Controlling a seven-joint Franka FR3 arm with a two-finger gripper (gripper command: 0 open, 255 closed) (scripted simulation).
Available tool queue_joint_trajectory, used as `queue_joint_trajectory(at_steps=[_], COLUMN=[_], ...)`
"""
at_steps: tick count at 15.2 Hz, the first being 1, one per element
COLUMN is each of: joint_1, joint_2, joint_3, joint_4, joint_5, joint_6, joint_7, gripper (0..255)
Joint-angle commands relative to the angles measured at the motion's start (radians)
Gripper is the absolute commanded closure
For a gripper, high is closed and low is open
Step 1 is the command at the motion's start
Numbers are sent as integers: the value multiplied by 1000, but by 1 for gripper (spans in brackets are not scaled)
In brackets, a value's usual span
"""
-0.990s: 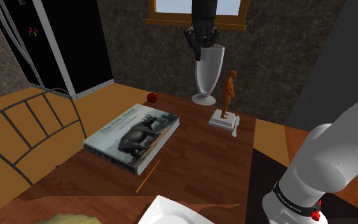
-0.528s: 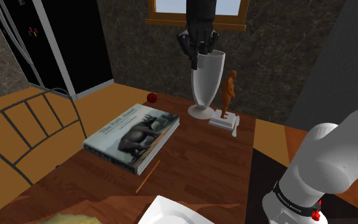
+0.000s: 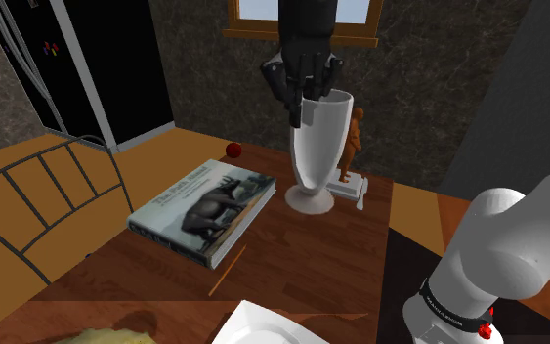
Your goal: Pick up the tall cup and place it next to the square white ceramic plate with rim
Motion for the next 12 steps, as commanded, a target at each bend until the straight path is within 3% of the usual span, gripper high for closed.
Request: queue_joint_trajectory(at_steps=[1,12], joint_1=[13,66], joint_2=[-6,40], joint_3=[36,264], joint_4=[3,95], joint_5=[20,97], joint_6=[-1,5], joint_7=[51,345], gripper=[255,255])
